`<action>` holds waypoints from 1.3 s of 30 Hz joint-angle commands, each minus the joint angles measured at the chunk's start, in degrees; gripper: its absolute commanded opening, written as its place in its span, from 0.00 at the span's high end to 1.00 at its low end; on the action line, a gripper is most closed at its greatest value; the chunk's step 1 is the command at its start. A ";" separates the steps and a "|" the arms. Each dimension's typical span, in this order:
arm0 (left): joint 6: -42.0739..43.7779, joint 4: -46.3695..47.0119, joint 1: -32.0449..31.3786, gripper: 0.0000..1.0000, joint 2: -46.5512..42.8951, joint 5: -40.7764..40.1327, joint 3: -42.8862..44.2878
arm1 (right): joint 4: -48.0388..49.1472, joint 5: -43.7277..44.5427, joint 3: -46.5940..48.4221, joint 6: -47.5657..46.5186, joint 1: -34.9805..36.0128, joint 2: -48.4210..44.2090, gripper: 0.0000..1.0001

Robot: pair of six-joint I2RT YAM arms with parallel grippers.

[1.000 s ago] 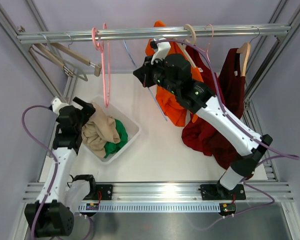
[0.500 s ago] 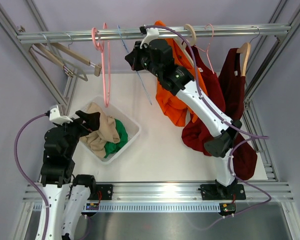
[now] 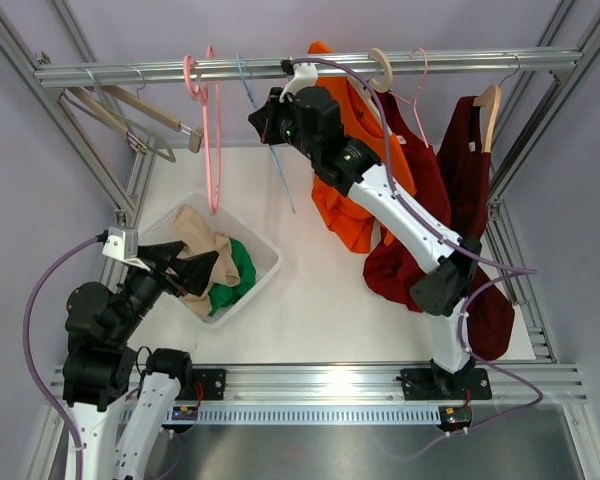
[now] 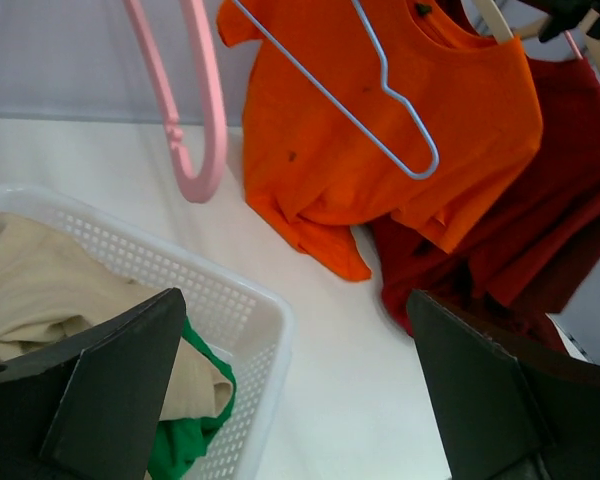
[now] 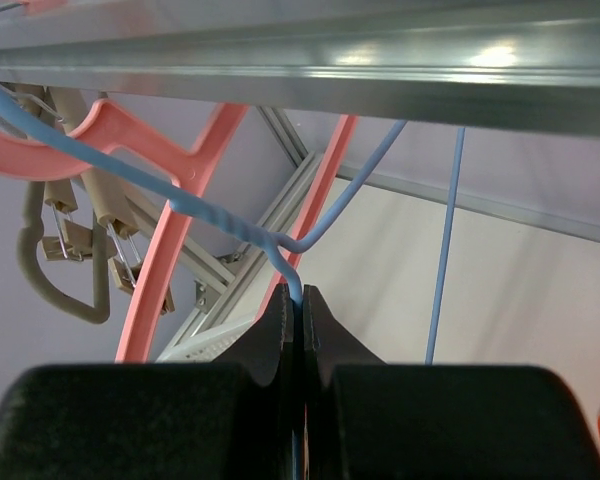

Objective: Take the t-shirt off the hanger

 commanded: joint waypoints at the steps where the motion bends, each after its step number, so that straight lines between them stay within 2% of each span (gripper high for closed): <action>1: -0.54 0.31 -0.30 0.01 1.14 9.13 2.71 | -1.35 2.34 -3.30 0.05 -0.28 -5.12 1.00; 6: -3.61 1.98 -0.30 0.01 2.81 18.69 3.25 | -2.93 1.03 -0.85 0.84 -1.77 -2.60 1.00; 9: -6.52 5.05 -0.30 0.01 2.81 21.79 0.79 | -8.00 -1.25 9.41 1.11 -2.39 2.76 1.00; 10: -6.69 5.23 -0.30 0.01 2.55 21.80 0.43 | -9.42 -1.69 16.05 1.19 -2.48 6.52 1.00; 12: -6.96 5.32 -0.30 0.01 2.20 21.45 0.08 | -11.28 -2.66 20.24 1.72 -2.39 9.79 1.00; 19: -6.87 5.24 -0.30 0.01 2.02 21.80 0.86 | -5.40 -4.68 8.93 4.18 -2.31 6.56 1.00; 26: -6.52 5.24 -0.30 0.01 1.76 22.85 0.87 | 0.31 -5.12 -1.27 4.44 -2.39 -1.96 1.00; 28: -6.35 5.24 -0.30 0.01 1.49 22.94 0.87 | 0.84 -5.04 -4.16 4.44 -2.31 -4.95 0.91; 29: -6.35 5.24 -0.30 0.01 1.49 23.03 0.78 | 0.93 -4.95 -4.97 4.18 -2.31 -5.91 0.84; 30: -6.43 5.24 -0.30 0.01 1.41 23.03 0.60 | 0.76 -4.77 -6.37 3.92 -2.39 -7.49 0.69; 32: -6.70 5.24 -0.30 0.01 1.41 23.03 0.34 | 0.23 -4.86 -7.78 3.31 -2.31 -9.25 0.58; 34: -6.96 5.24 -0.30 0.01 1.23 22.85 0.34 | -0.12 -5.12 -9.89 2.34 -2.39 -11.54 0.49; 39: -7.57 5.32 -0.30 0.01 1.32 22.33 0.95 | -1.17 -7.93 -14.72 0.32 -2.31 -16.90 0.40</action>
